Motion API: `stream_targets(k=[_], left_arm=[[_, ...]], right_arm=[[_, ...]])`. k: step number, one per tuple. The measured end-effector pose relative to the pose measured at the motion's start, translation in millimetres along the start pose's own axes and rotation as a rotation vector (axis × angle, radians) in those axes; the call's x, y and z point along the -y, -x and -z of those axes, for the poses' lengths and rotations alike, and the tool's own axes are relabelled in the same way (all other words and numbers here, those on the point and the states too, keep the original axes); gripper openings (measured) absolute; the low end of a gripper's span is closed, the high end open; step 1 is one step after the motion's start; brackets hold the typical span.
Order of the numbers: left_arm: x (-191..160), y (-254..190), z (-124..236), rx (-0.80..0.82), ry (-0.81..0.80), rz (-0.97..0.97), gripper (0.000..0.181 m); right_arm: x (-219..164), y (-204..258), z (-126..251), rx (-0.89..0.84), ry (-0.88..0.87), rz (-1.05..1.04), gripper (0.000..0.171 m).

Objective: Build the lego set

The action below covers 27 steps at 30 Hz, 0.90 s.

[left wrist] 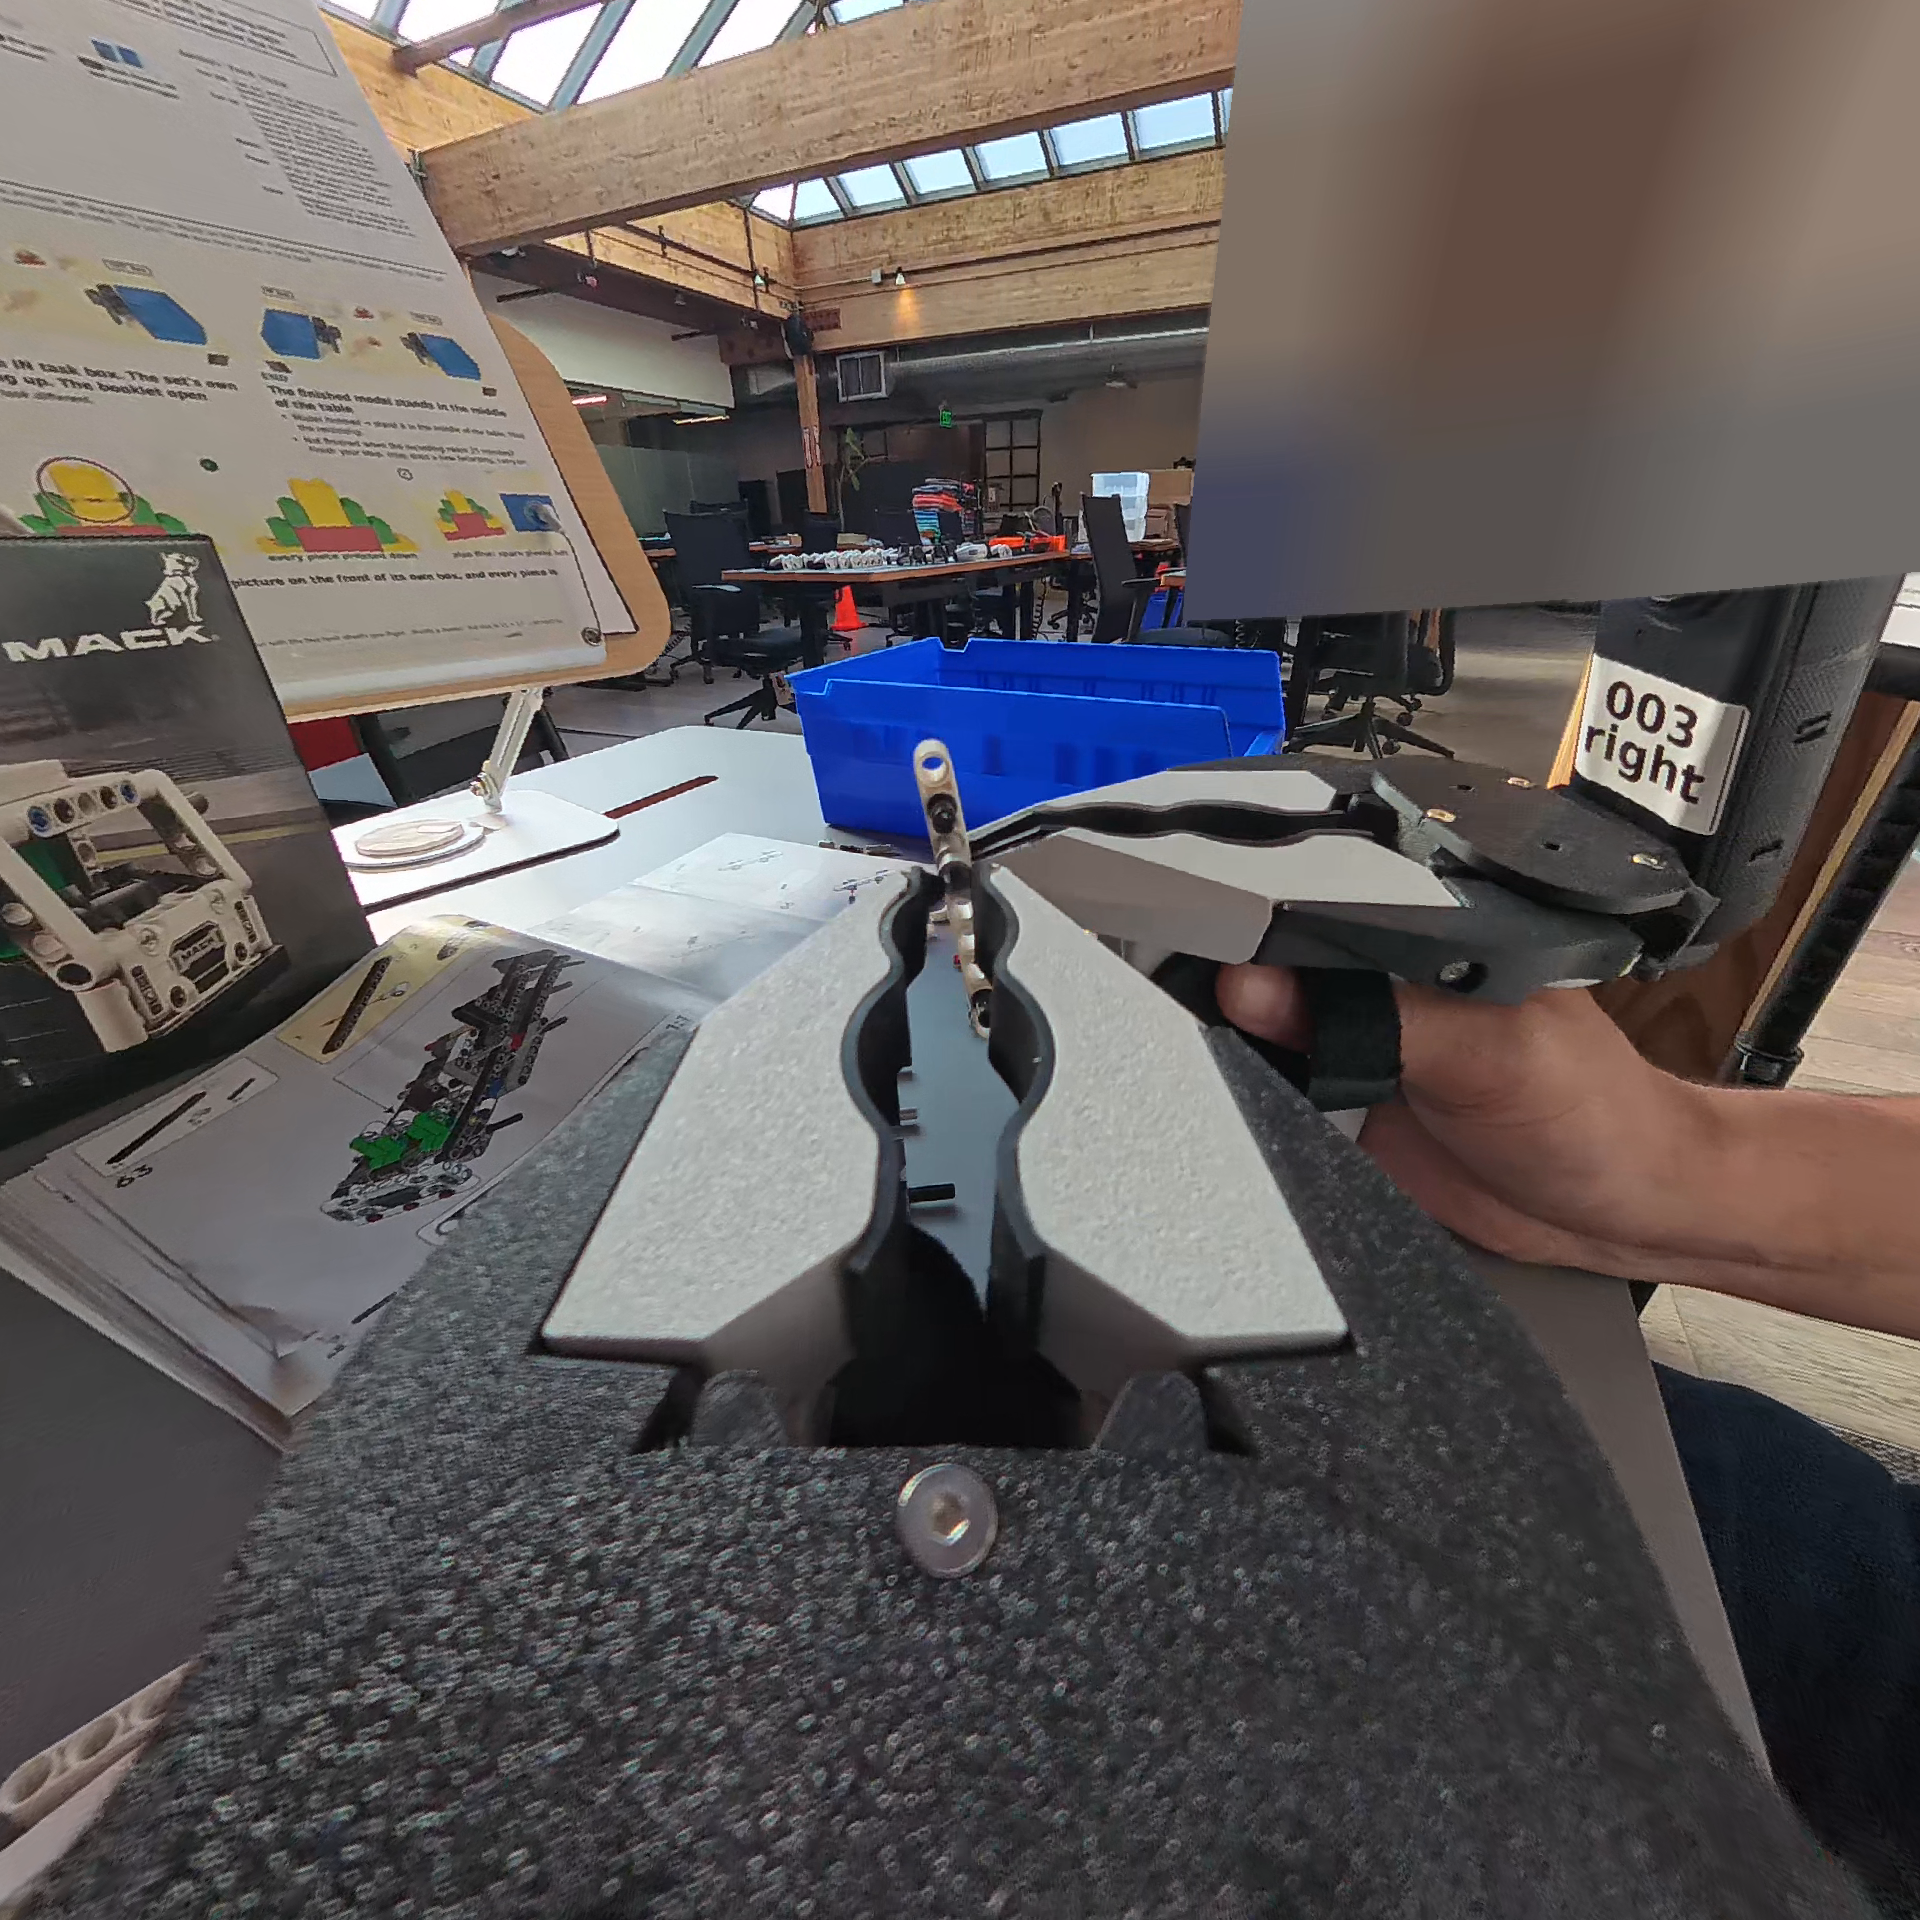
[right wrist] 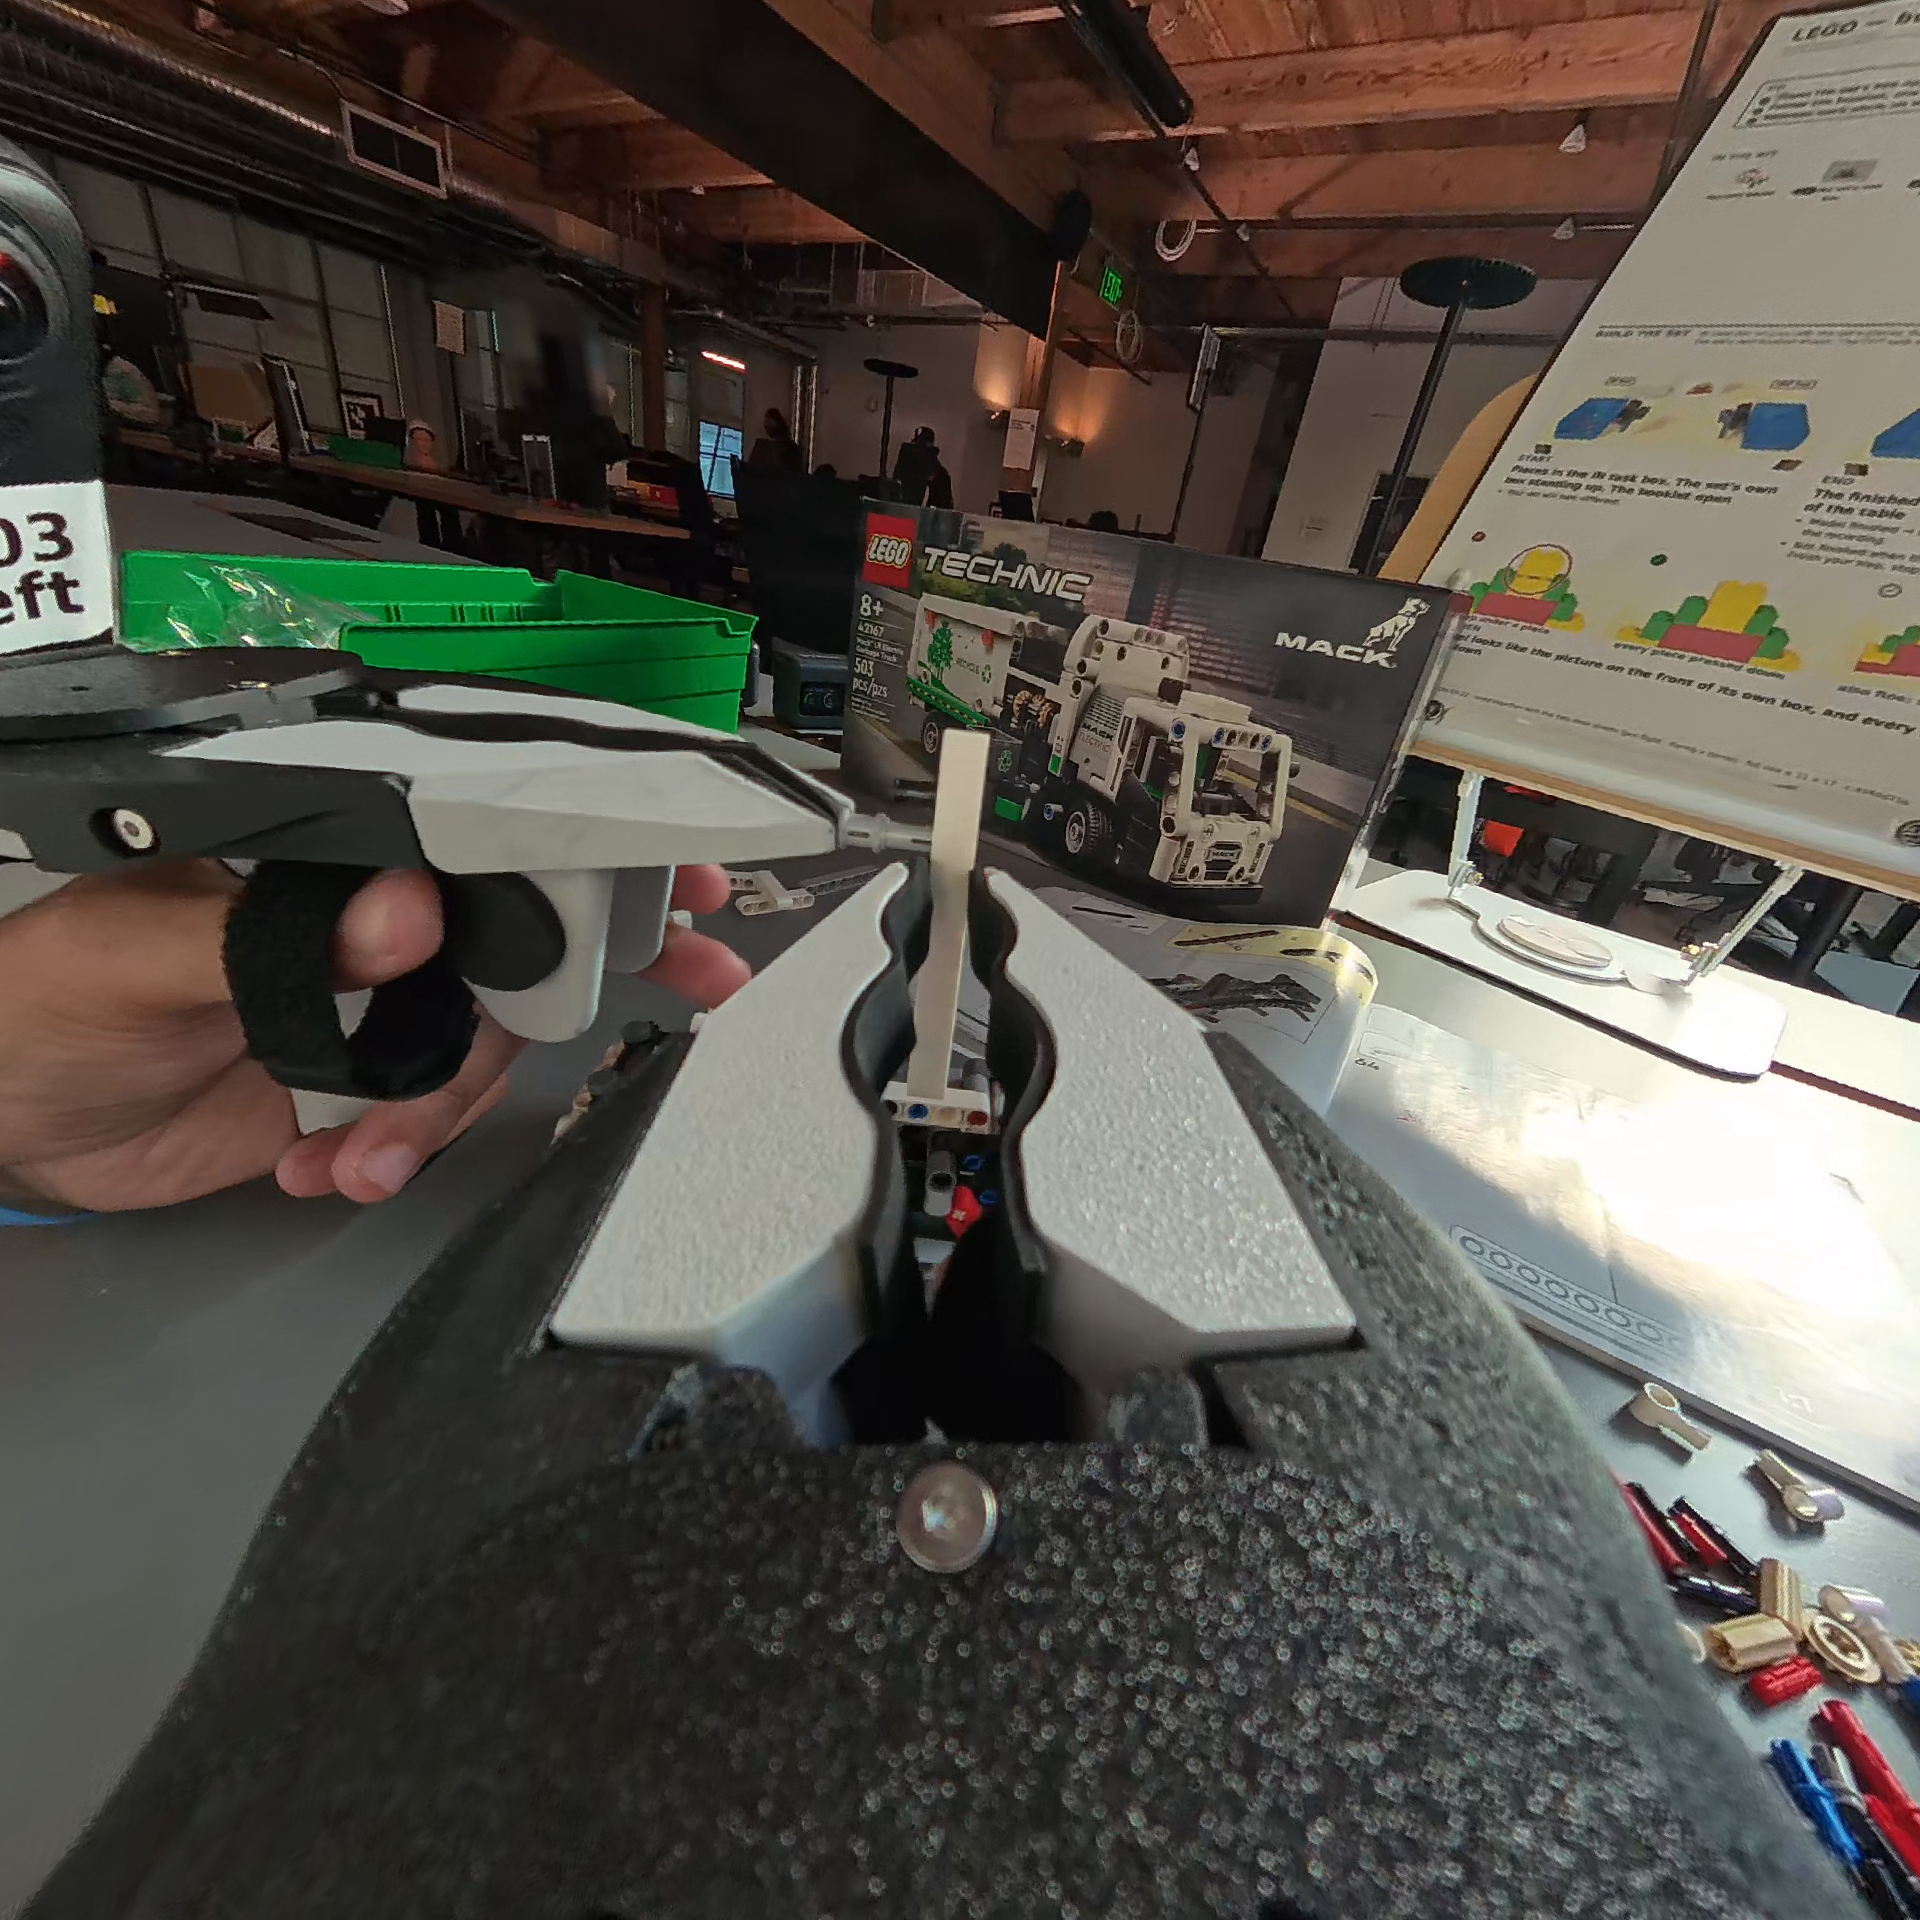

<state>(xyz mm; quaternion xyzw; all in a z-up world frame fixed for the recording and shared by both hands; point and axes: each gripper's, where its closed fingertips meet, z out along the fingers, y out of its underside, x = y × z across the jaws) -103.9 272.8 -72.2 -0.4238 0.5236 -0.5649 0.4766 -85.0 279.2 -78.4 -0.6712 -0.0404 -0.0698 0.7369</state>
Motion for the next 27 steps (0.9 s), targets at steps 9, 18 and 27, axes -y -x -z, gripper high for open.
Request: stream_targets(k=[9,18,27], left_arm=[[0,0,-1,-0.031,0.004,-0.004,0.001],[-5,6,-3,-0.042,0.037,0.049,0.000],[-7,10,-4,-0.052,0.064,0.140,0.000]], right_arm=[[-1,-1,-1,0.013,0.002,-0.006,0.006],[-7,-2,-4,0.029,0.030,-0.036,0.006],[-13,-2,-6,0.026,0.057,-0.036,0.006]])
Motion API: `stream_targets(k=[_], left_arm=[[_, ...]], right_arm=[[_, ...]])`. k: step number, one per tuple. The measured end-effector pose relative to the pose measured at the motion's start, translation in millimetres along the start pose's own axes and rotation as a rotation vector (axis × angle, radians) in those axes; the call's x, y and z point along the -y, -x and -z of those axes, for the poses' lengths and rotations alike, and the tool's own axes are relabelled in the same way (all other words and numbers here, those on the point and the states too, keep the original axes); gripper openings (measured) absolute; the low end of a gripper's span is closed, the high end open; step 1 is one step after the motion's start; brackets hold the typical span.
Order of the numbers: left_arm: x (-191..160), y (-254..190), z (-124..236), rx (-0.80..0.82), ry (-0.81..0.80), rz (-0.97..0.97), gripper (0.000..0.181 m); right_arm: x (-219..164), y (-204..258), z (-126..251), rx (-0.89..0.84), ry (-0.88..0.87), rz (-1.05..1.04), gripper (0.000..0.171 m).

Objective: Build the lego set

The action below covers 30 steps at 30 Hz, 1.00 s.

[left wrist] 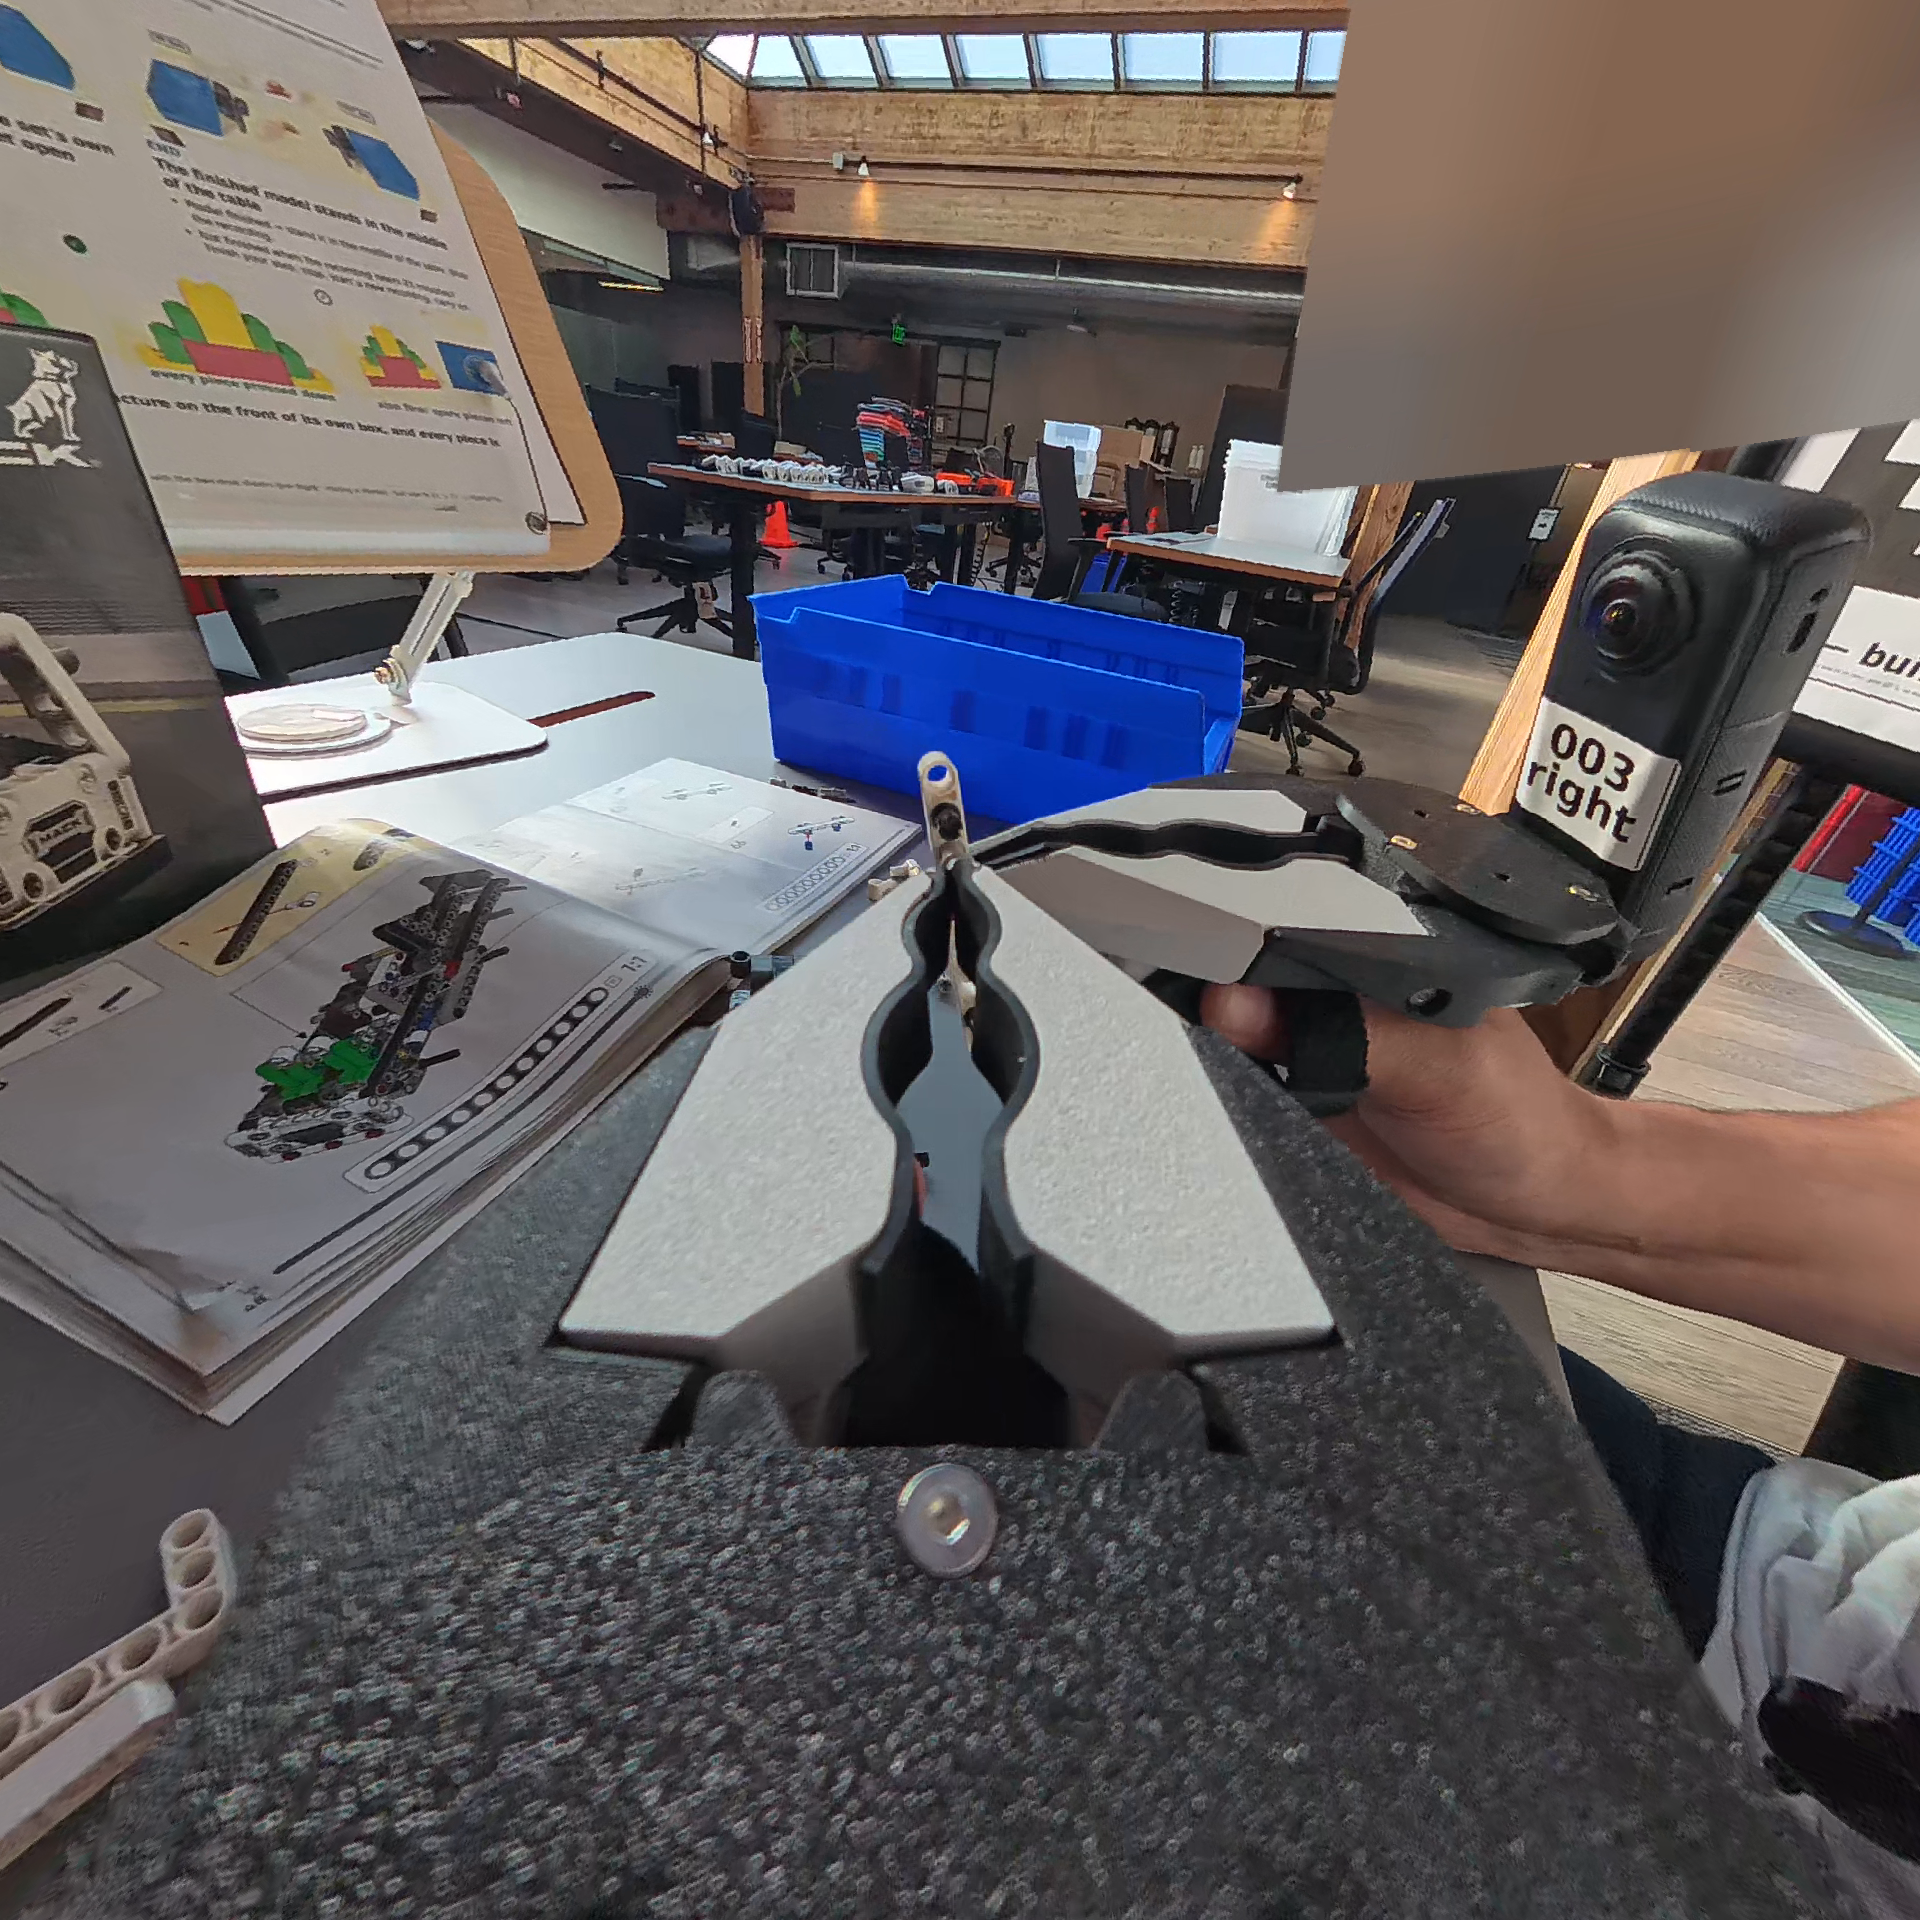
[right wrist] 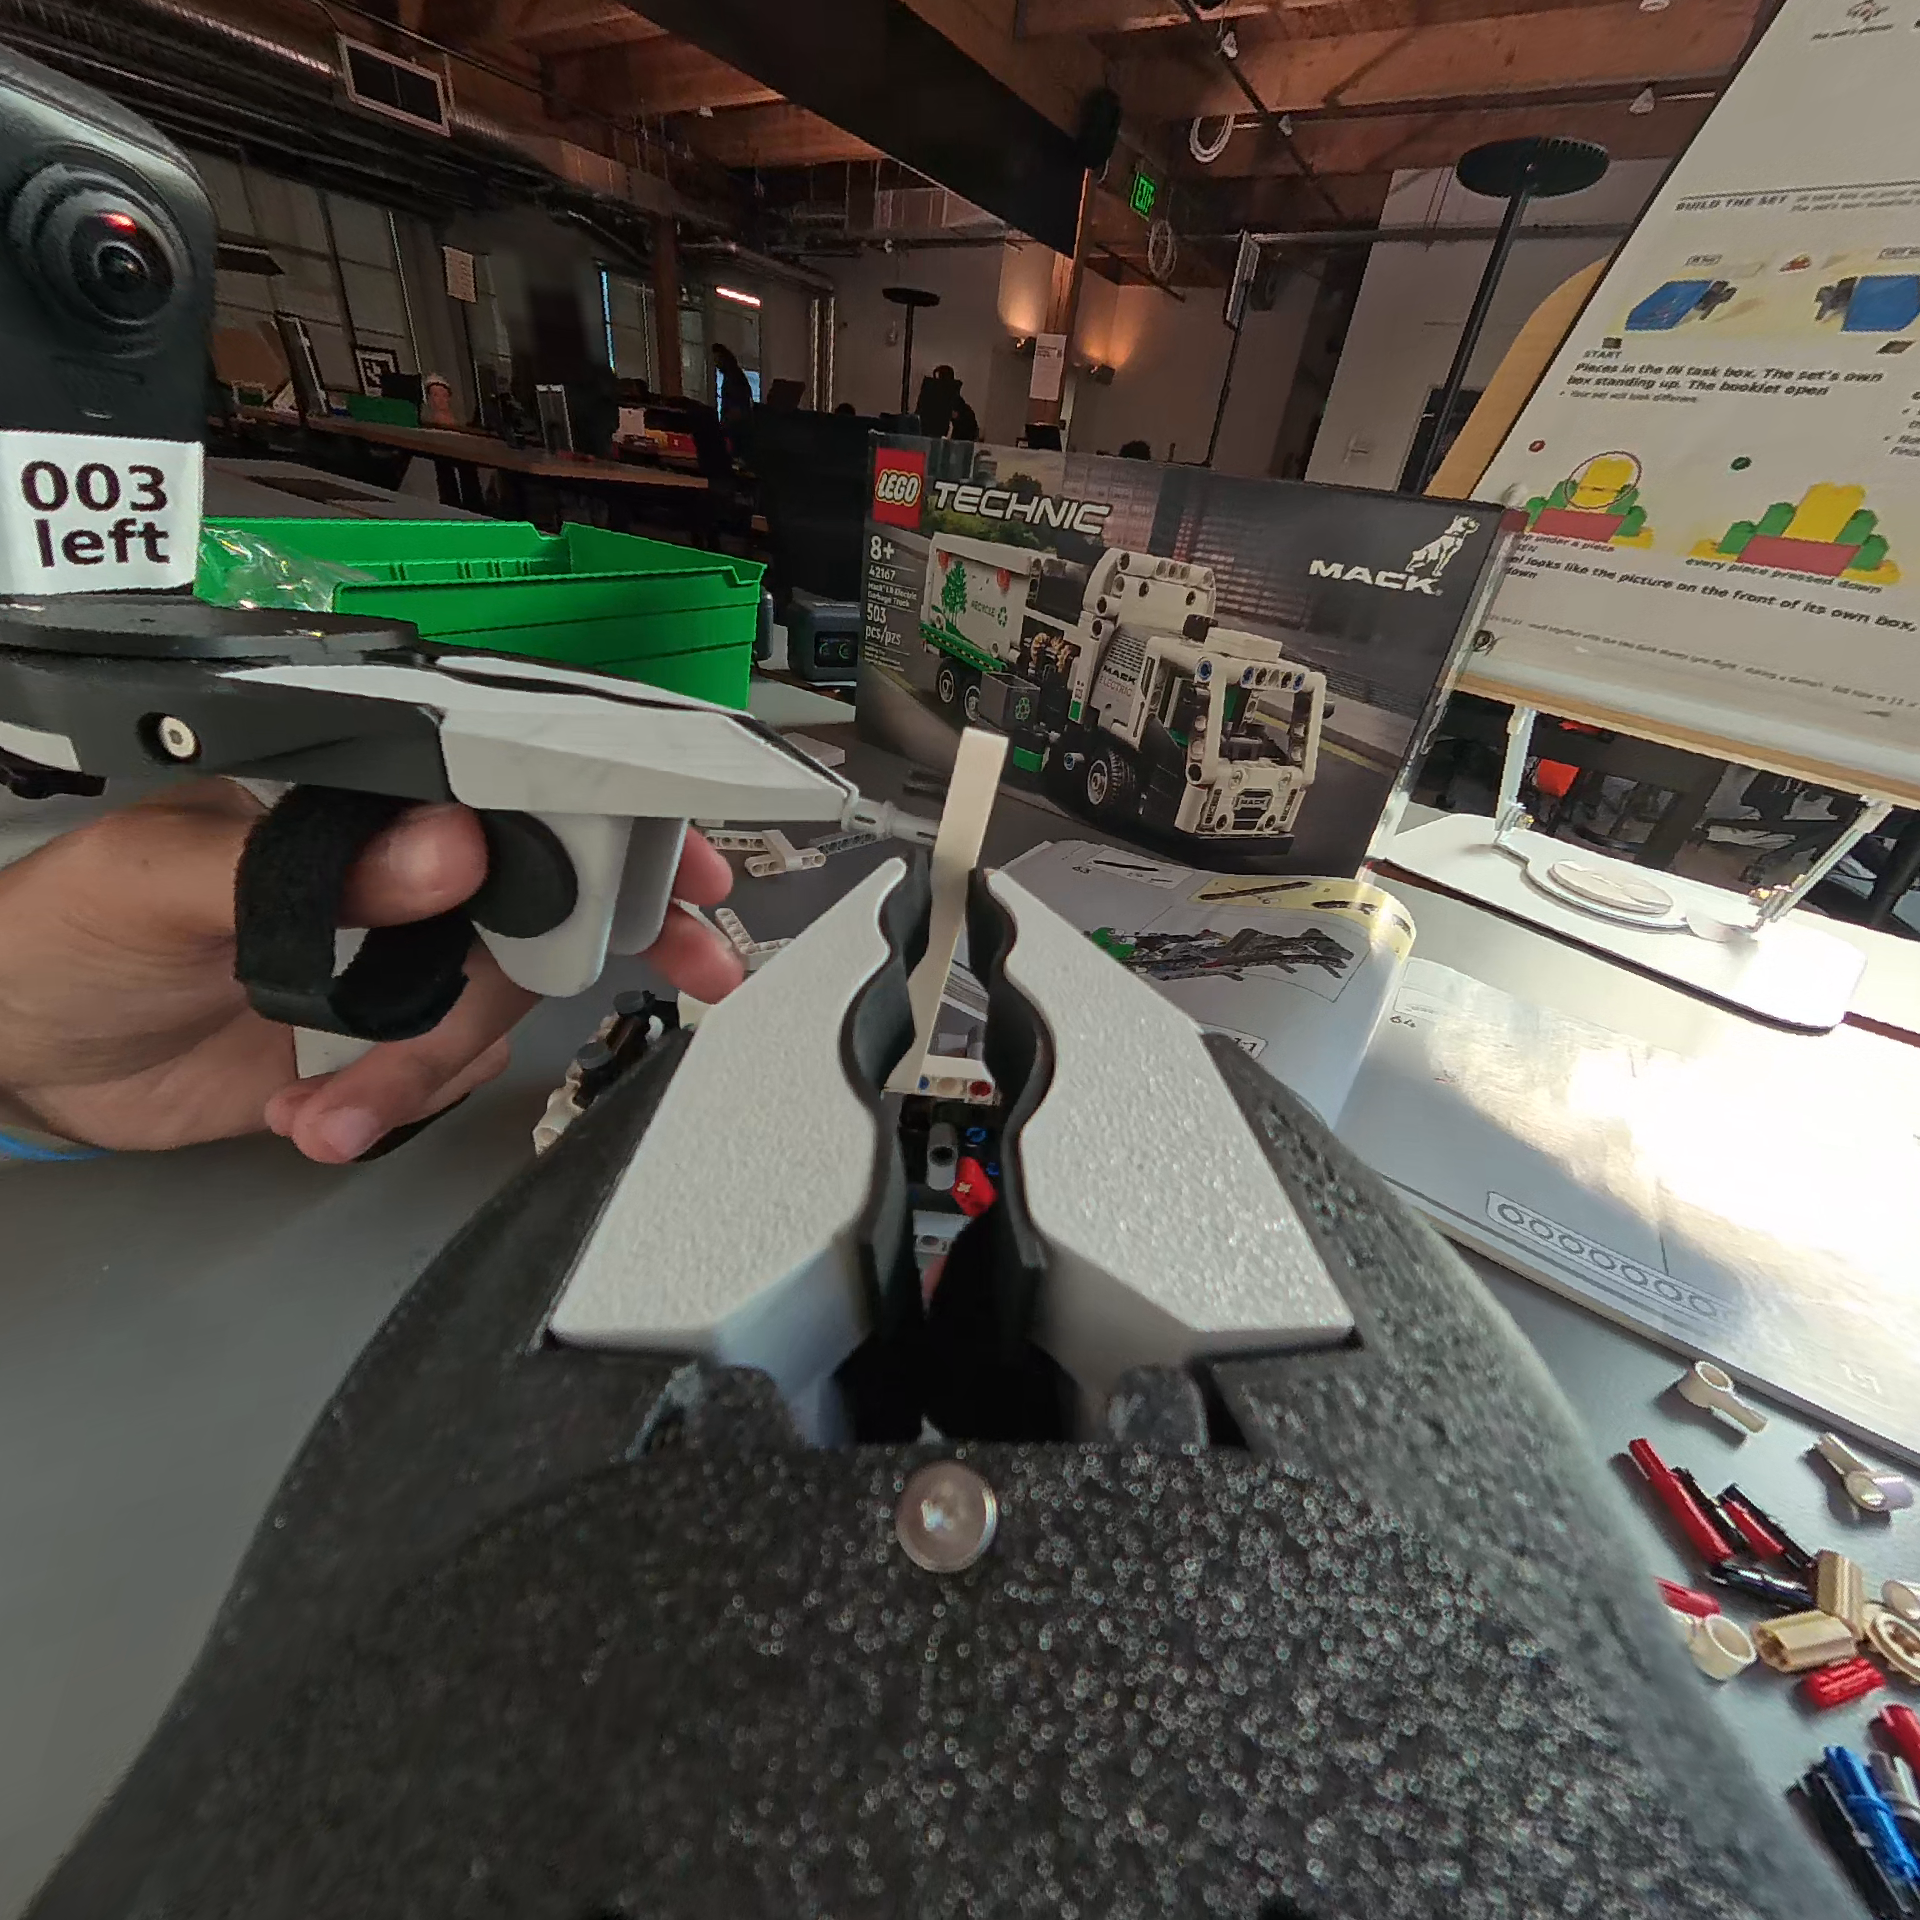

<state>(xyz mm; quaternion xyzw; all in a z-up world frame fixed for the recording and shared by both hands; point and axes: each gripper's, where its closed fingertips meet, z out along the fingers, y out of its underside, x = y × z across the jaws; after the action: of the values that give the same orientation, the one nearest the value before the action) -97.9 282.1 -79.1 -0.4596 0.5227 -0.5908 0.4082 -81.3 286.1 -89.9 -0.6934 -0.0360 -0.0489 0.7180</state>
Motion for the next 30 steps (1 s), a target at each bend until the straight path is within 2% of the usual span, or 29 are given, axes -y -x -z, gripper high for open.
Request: stream_targets(k=[21,23,26,27,29,30], left_arm=[[3,-6,0,-0.049,-0.004,-0.015,0.000],[-2,-7,-4,-0.078,0.025,-0.011,0.001],[2,-11,-5,-0.135,0.019,0.045,0.027],[0,-14,-6,-0.164,0.036,0.042,0.033],[-6,-31,-6,-0.278,0.075,0.018,0.035],[-9,-39,-5,-0.325,0.096,0.005,0.035]], right_arm=[[5,1,4,0.022,-0.027,-0.013,0.006],[0,-2,5,0.074,0.004,-0.032,0.006],[3,6,14,0.331,0.031,-0.262,0.006],[0,7,16,0.378,0.078,-0.276,0.006],[-3,21,26,0.511,0.144,-0.201,0.006],[-4,23,28,0.524,0.167,-0.170,0.006]])
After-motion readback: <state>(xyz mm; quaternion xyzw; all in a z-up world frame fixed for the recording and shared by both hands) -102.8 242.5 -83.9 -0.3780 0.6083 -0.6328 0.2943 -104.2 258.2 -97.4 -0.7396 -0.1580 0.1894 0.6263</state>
